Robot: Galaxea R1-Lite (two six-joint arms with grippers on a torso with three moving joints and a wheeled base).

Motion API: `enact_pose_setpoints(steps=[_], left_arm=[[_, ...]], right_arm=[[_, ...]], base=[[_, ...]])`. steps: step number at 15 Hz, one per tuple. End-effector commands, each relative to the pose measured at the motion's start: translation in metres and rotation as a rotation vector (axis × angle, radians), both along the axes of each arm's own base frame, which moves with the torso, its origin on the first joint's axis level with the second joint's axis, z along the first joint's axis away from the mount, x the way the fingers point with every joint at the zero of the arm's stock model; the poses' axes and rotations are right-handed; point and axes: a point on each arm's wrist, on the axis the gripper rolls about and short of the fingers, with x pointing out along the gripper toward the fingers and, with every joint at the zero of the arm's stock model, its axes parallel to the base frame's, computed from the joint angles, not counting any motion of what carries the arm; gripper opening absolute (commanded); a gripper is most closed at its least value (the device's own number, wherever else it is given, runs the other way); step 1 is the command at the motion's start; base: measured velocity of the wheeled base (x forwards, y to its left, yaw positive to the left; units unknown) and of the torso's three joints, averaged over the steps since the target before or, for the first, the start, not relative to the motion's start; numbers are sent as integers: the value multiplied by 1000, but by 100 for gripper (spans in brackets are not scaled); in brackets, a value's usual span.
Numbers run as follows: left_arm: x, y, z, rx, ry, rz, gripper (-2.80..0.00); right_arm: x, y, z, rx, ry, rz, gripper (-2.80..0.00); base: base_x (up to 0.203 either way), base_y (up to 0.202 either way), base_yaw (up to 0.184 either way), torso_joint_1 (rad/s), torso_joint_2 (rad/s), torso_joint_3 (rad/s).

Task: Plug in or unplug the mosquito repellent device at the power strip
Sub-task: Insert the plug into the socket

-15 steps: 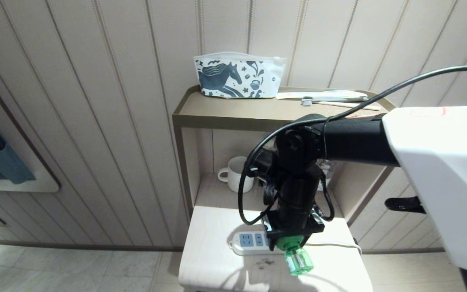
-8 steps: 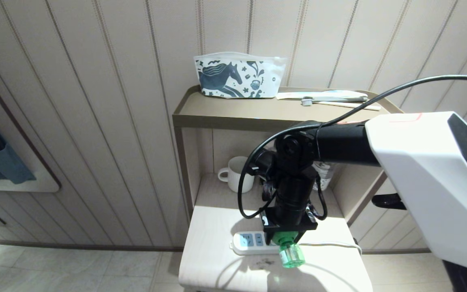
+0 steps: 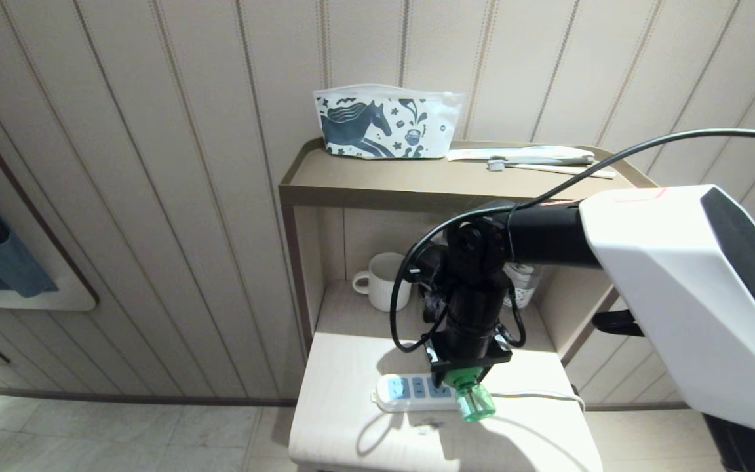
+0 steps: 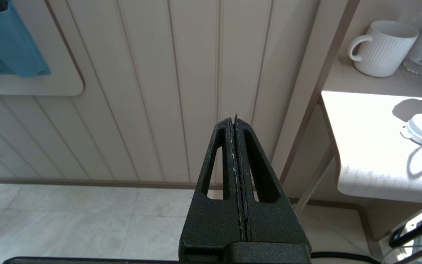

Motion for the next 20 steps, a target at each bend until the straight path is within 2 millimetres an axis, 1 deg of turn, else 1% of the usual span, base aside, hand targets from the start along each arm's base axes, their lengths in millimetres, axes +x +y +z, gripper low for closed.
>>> enact_pose_setpoints(steps=[1, 5, 11, 13, 18, 20], left_arm=[[0, 0, 0, 0, 1, 1, -280], [0, 0, 0, 0, 1, -1, -280], [0, 0, 0, 0, 0, 0, -280], [0, 0, 0, 0, 1, -1, -280], [0, 0, 0, 0, 0, -1, -280], [0, 0, 0, 0, 1, -1, -280]], right_arm=[[2, 0, -5, -13, 1, 6, -280], [4, 3, -11, -22, 4, 25, -280], [4, 6, -13, -19, 2, 29, -280], [8, 10, -19, -10, -16, 37, -280], [11, 10, -25, -27, -27, 49, -280], [12, 9, -23, -33, -38, 59, -280]], base=[[0, 0, 0, 0, 0, 0], [0, 0, 0, 0, 0, 0], [0, 0, 0, 0, 0, 0], [0, 0, 0, 0, 0, 0], [0, 0, 0, 0, 0, 0], [0, 0, 0, 0, 0, 0]])
